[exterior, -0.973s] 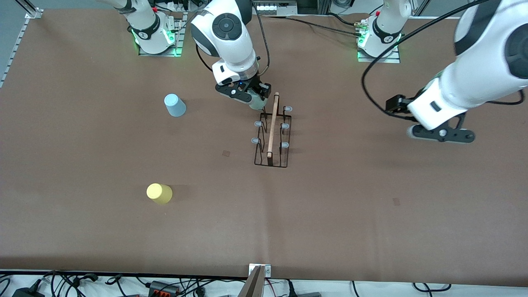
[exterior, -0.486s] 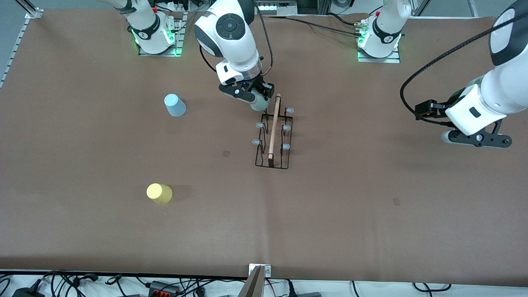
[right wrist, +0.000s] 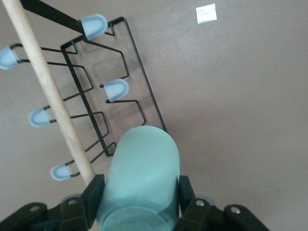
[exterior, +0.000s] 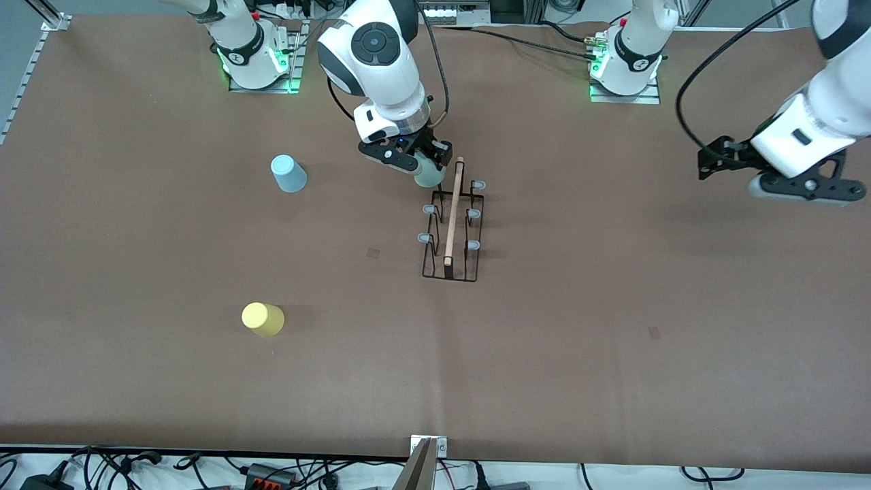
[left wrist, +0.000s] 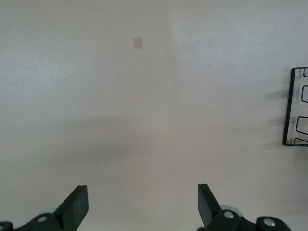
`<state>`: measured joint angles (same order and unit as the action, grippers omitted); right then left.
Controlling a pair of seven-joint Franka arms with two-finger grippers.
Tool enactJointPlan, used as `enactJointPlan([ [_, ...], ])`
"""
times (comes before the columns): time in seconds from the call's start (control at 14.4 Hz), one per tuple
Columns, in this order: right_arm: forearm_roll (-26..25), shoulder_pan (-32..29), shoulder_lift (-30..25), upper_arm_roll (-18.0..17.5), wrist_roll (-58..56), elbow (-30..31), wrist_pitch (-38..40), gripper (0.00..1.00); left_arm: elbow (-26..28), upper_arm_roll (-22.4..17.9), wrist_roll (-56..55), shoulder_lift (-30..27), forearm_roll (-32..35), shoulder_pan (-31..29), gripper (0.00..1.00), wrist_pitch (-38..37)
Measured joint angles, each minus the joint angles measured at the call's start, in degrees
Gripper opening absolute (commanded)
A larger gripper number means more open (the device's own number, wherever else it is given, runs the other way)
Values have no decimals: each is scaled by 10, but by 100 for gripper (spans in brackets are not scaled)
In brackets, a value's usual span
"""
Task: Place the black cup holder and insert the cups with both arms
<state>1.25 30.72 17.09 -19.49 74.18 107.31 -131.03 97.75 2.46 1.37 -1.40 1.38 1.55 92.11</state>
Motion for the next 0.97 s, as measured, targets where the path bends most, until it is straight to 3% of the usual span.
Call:
enactJointPlan([
  [0.49, -1, 0, 26, 1, 0, -3, -10, 2, 16, -9, 17, -21, 0, -1, 100, -13],
  [0.56, -1, 0, 32, 1, 0, -4, -15, 20, 16, -8, 19, -20, 0, -1, 100, -12],
  [0.63, -1, 0, 38, 2, 0, -7, -19, 63, 16, -8, 21, -20, 0, 0, 100, -12],
  [0.69, -1, 0, 44, 3, 0, -11, -21, 100, 15, -7, 21, -19, -1, 1, 100, -12],
  [0.97, -6, -2, 51, 21, -17, -27, -21, 100, 6, 7, 22, -19, -1, 5, 100, -12],
])
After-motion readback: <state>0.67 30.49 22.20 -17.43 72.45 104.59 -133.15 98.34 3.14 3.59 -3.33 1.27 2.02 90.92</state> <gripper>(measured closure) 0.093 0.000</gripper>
